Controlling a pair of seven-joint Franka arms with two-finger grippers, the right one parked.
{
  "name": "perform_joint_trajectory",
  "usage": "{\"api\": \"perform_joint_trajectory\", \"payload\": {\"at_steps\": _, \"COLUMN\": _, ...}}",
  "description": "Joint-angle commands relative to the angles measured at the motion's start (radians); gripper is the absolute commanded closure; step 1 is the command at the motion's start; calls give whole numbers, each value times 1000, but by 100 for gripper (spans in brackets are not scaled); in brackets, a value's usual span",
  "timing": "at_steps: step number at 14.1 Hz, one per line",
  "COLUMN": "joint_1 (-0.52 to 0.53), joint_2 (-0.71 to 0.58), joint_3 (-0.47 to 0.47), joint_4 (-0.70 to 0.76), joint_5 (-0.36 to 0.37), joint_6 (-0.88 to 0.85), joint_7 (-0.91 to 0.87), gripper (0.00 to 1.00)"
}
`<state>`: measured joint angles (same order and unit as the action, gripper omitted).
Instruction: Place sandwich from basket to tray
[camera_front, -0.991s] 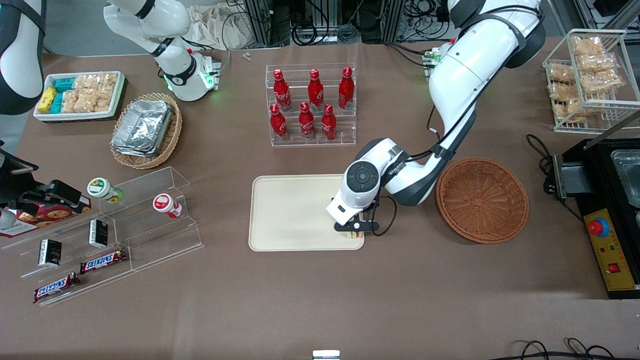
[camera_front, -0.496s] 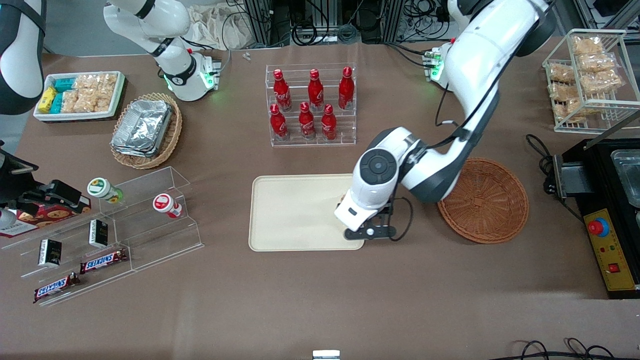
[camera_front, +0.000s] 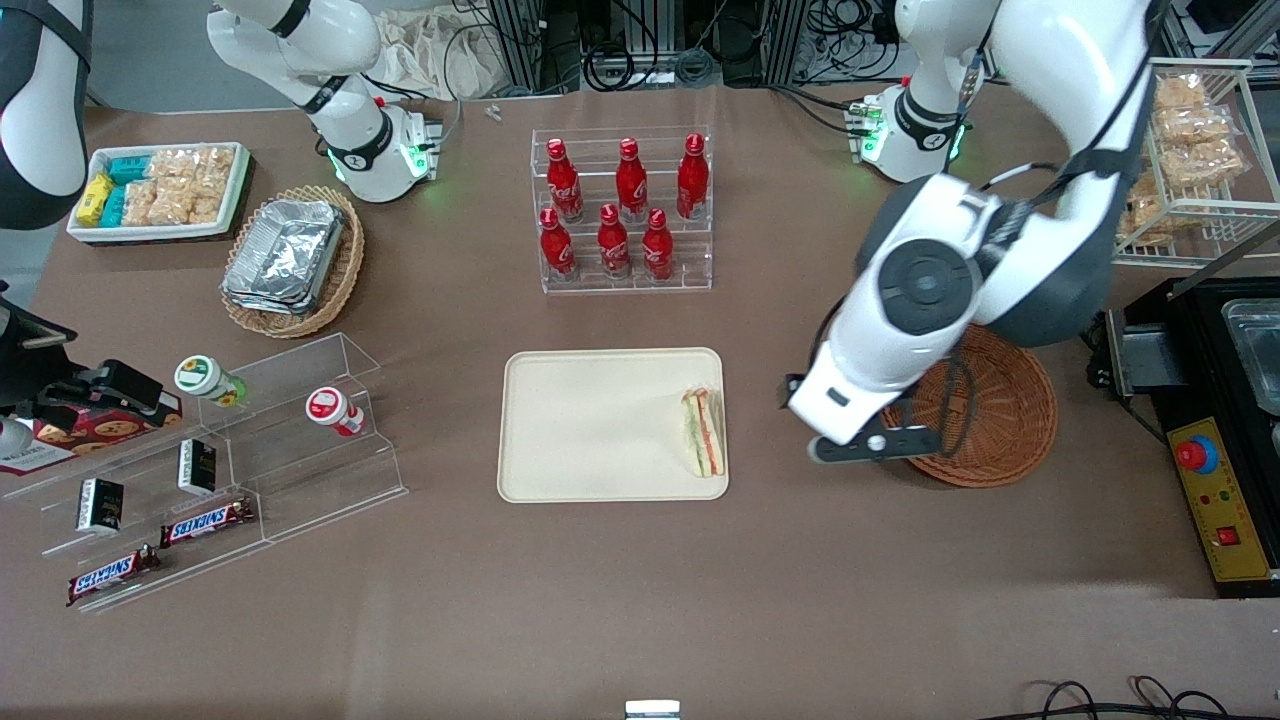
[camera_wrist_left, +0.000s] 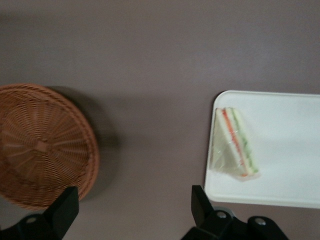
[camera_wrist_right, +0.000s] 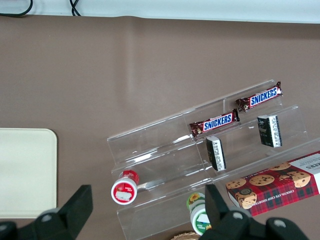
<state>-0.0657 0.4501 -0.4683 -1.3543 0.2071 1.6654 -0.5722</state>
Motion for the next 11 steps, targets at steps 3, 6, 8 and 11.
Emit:
{"api": "perform_joint_trajectory", "payload": {"at_steps": 3, "joint_1": 133, "joint_2": -192, "joint_3": -6, "joint_4": -187, "joint_5": -34, "joint_6": -10, "joint_7": 141, "gripper": 0}}
{"api": "perform_joint_trajectory", "payload": {"at_steps": 6, "joint_1": 197, "joint_2": -243, "joint_3": -6, "joint_4": -227, "joint_5": -49, "joint_6": -10, "joint_7": 192, "gripper": 0}}
{"api": "perform_joint_trajectory", "payload": {"at_steps": 8, "joint_1": 239, "joint_2": -246, "joint_3": -4, "joint_4": -218, "joint_5": -49, "joint_6": -7, "joint_7": 193, "gripper": 0}}
{"api": "perform_joint_trajectory", "payload": {"at_steps": 11, "joint_1": 309, "joint_2": -249, "joint_3": -4, "joint_4": -216, "joint_5": -69, "joint_6": -6, "joint_7": 285, "gripper": 0}}
